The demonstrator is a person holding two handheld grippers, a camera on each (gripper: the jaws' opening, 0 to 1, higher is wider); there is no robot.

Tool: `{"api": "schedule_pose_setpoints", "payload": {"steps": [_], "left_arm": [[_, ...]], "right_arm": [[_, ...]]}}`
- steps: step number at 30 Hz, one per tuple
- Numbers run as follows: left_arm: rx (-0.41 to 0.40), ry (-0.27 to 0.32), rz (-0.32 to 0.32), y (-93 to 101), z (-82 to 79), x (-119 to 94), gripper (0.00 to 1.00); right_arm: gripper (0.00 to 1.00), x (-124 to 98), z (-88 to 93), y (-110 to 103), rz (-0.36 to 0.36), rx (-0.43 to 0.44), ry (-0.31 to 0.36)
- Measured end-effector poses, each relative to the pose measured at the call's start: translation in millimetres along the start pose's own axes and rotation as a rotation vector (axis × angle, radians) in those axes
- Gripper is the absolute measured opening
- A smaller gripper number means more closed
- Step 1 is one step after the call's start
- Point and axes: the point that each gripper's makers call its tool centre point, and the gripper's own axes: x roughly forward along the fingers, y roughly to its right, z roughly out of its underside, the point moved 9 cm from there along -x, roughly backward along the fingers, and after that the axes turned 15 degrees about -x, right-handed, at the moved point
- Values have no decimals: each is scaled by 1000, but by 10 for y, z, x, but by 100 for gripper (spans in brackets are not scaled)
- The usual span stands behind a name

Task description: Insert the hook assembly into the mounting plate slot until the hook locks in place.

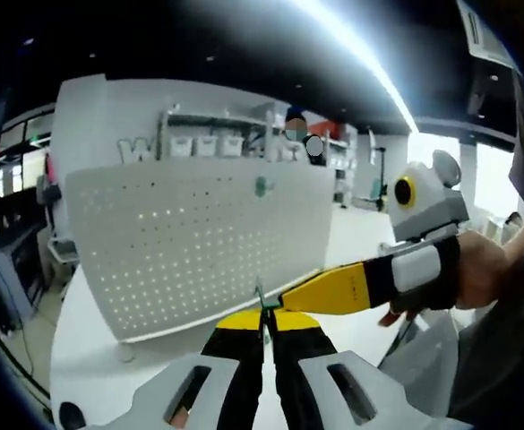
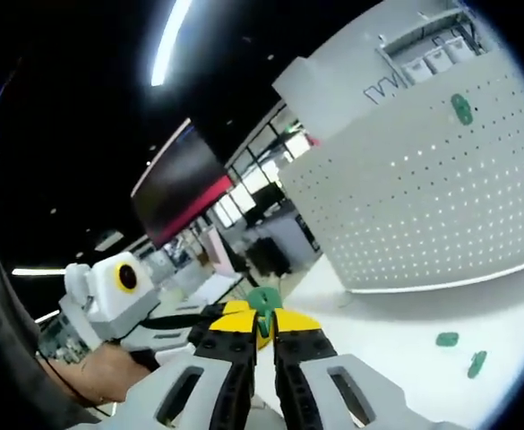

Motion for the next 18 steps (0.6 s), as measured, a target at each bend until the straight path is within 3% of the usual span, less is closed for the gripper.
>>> {"api": "schedule_pose_setpoints", "payload": {"steps": [9, 18], "left_arm": [[32, 8, -12, 20, -13, -15, 1], [13, 13, -4, 14, 15, -26, 2]], "right_arm": [[2, 3, 6, -12, 9, 24, 8], [0, -7, 25, -21, 23, -10, -1]]}}
